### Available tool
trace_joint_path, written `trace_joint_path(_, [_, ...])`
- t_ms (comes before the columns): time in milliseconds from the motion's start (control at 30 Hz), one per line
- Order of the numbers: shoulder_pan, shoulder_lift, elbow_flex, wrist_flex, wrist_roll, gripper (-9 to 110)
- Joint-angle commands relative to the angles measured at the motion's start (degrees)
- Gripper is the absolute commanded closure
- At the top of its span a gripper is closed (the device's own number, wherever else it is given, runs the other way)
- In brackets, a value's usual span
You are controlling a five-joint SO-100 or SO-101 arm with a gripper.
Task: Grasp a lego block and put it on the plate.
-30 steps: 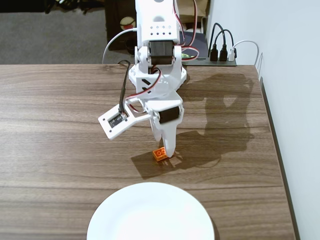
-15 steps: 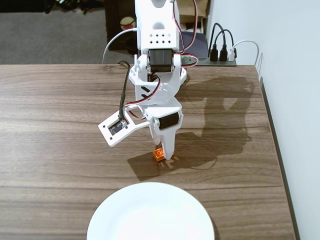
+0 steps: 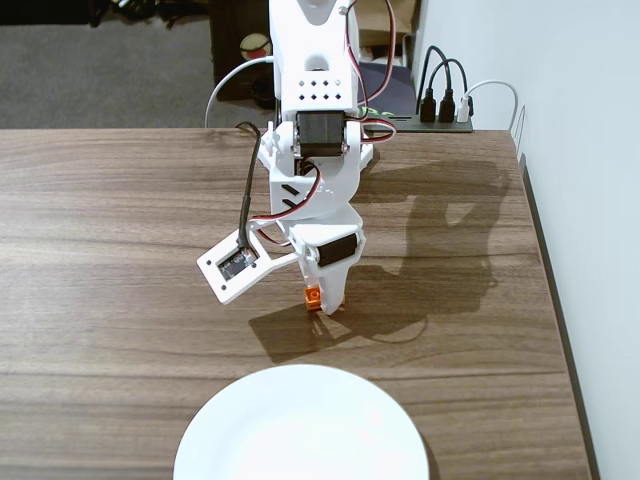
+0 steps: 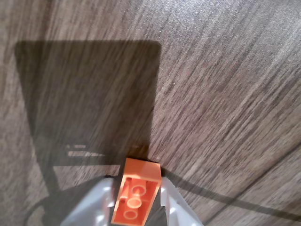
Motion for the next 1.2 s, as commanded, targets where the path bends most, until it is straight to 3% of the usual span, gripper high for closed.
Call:
trace_joint_path(0, [0.18,-0.09,-2.37,-0.62,-0.53,95])
trace_joint_path(500, [0.35,3.78,-4.04,0.44,-3.43,100])
trace_joint_path(933, [4.31,13.54,-13.62,2.37,-28.39,100])
trace_joint_path(1167, [7.56,10.11,-20.21,-4.92,-39.02,100])
